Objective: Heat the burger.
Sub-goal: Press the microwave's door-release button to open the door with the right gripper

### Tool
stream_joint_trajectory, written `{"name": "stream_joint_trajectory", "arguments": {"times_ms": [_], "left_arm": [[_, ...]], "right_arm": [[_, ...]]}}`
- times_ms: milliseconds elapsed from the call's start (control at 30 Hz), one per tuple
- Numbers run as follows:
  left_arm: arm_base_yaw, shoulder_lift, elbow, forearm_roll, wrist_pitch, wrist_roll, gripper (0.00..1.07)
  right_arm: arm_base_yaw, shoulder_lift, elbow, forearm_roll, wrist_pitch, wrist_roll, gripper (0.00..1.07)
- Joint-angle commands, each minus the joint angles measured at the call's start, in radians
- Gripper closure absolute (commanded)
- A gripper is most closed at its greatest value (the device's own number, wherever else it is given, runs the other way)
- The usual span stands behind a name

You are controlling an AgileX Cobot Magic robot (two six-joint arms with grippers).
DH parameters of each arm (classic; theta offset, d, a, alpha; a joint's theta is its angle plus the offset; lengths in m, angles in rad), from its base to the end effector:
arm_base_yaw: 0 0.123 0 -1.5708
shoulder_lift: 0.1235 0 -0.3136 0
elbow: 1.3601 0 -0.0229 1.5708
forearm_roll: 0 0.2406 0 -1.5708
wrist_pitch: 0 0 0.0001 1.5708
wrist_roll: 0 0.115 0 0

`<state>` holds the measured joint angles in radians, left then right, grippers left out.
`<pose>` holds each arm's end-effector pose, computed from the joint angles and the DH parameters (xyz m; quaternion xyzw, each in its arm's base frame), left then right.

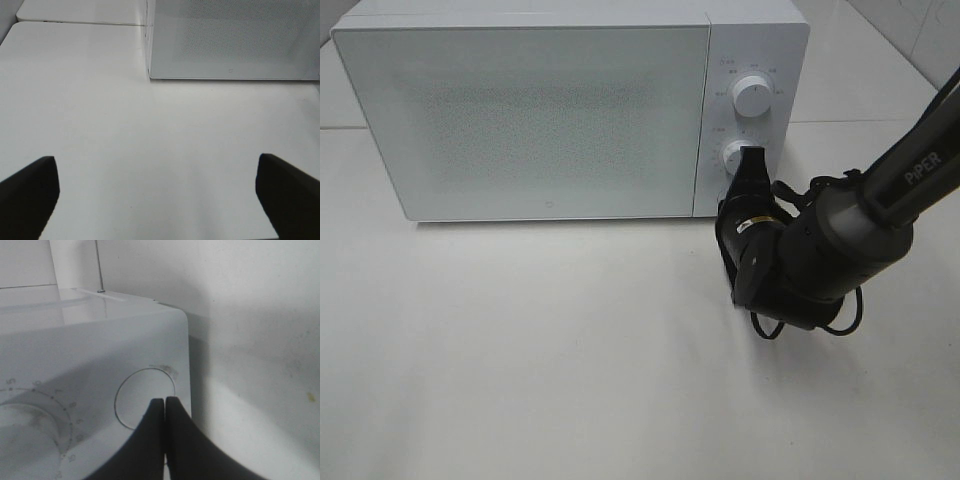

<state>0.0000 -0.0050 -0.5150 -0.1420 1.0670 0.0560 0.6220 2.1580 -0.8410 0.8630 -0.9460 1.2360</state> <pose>-0.0244 -0.0143 0.2659 0.0274 0.8471 -0.0561 0.5278 0.3552 0.1675 0.0984 0.6002 0.5720 0.3620 0.4261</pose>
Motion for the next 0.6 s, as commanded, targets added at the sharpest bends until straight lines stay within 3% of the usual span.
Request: {"name": "stream_joint_trajectory", "arguments": {"times_ms": [33, 600], "left_arm": [[0.002, -0.017, -0.001, -0.002, 0.003, 0.0, 0.07], [0.002, -0.017, -0.001, -0.002, 0.003, 0.0, 0.07]], "right_arm": [[-0.005, 0.003, -0.012, -0.001, -0.001, -0.008, 1.07], [-0.017, 0.029, -0.059, 0.018, -0.038, -0.03, 1.07]]}}
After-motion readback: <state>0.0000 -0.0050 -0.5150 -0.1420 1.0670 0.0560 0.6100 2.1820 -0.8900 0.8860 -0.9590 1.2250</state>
